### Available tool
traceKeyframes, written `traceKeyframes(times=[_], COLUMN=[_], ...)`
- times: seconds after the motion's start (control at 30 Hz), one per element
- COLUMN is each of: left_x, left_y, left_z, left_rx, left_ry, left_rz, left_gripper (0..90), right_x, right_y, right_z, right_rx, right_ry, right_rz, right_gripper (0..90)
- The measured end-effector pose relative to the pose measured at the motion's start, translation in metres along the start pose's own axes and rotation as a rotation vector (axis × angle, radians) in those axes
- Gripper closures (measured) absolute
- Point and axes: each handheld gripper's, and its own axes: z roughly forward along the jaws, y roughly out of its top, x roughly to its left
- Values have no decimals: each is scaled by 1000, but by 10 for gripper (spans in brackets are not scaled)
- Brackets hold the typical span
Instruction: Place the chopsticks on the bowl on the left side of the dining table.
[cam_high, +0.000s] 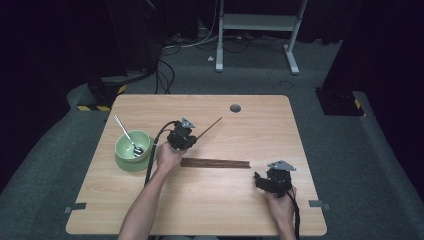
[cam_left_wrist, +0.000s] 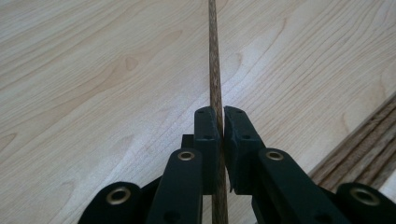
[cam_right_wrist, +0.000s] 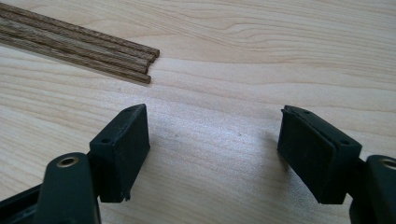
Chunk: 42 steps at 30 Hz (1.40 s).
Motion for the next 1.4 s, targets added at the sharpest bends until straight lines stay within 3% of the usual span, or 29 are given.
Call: traceKeyframes(times=[0.3, 1.4], left_x=[0, 13], left_y=[-1, -20], left_z=[-19, -63], left_rx=[-33, -78], left_ry=[-21, -30], left_rz=[1, -4], left_gripper=[840, 839], right_x=[0, 0], right_y=[0, 0], right_z=[0, 0], right_rx=[0, 0], right_ry=[0, 0], right_rz=[0, 1], right_gripper=[245, 245])
